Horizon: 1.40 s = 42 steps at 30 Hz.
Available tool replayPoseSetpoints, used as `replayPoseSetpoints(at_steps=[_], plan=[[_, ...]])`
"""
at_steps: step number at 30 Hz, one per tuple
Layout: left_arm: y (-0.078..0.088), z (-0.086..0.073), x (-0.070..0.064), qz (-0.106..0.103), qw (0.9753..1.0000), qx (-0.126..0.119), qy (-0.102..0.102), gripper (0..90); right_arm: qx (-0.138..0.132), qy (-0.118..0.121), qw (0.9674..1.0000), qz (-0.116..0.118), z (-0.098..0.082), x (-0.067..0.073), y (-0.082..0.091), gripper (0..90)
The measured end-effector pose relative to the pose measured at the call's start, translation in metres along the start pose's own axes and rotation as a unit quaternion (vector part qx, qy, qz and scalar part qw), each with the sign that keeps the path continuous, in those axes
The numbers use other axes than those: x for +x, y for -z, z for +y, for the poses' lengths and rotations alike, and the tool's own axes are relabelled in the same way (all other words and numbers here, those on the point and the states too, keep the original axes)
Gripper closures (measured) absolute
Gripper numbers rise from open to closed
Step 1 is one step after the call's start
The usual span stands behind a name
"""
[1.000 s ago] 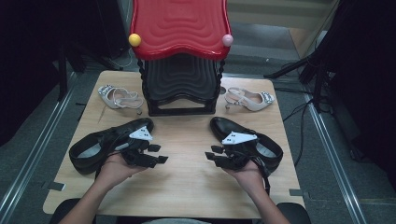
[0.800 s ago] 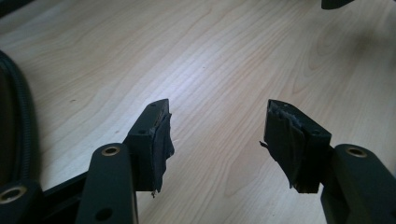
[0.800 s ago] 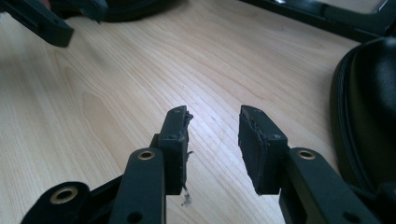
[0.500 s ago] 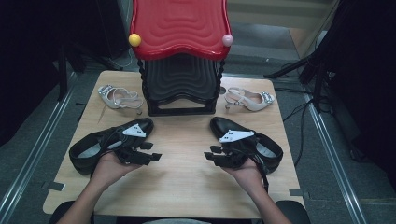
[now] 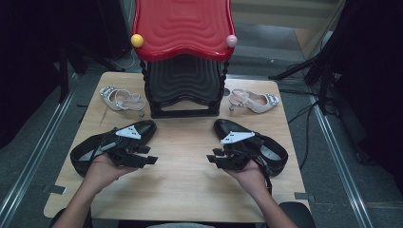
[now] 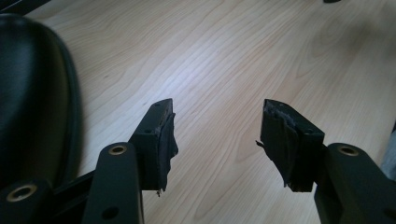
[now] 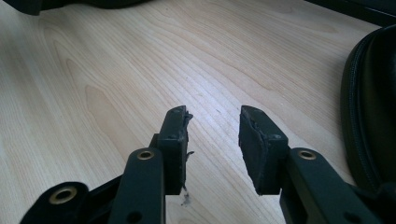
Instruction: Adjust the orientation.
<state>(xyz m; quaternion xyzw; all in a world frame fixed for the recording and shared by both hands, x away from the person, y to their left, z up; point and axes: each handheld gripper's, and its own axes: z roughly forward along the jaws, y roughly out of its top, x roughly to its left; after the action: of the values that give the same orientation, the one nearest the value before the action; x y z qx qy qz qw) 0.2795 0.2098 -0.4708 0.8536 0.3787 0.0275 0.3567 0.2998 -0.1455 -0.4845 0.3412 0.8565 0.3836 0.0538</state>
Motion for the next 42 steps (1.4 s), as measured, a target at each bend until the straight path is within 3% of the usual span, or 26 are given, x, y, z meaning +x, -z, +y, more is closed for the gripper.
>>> replayPoseSetpoints(at_steps=[10, 18, 27, 30, 39, 42], plan=[[0.021, -0.006, 0.006, 0.033, 0.9994, -0.002, 0.012, 46.7, 0.004, 0.002, 1.0000, 0.004, 0.001, 0.000, -0.005, 62.7], [0.053, -0.011, 0.019, 0.051, 0.9981, -0.014, 0.031, 49.2, 0.012, 0.001, 0.9999, 0.012, 0.002, 0.000, -0.008, 62.6], [0.079, -0.018, 0.029, 0.087, 0.9951, -0.015, 0.045, 49.8, 0.013, 0.002, 0.9998, 0.014, 0.002, 0.000, -0.010, 62.6], [0.090, -0.023, 0.036, 0.097, 0.9932, -0.018, 0.063, 49.7, 0.013, 0.001, 0.9998, 0.013, 0.002, 0.000, -0.009, 62.4], [0.106, -0.040, 0.047, 0.110, 0.9899, 0.000, 0.090, 54.5, 0.015, -0.001, 0.9998, 0.012, 0.002, -0.001, -0.010, 62.0], [0.103, -0.046, 0.051, 0.106, 0.9891, 0.006, 0.102, 55.2, 0.016, -0.002, 0.9998, 0.011, 0.002, -0.001, -0.010, 61.9]])
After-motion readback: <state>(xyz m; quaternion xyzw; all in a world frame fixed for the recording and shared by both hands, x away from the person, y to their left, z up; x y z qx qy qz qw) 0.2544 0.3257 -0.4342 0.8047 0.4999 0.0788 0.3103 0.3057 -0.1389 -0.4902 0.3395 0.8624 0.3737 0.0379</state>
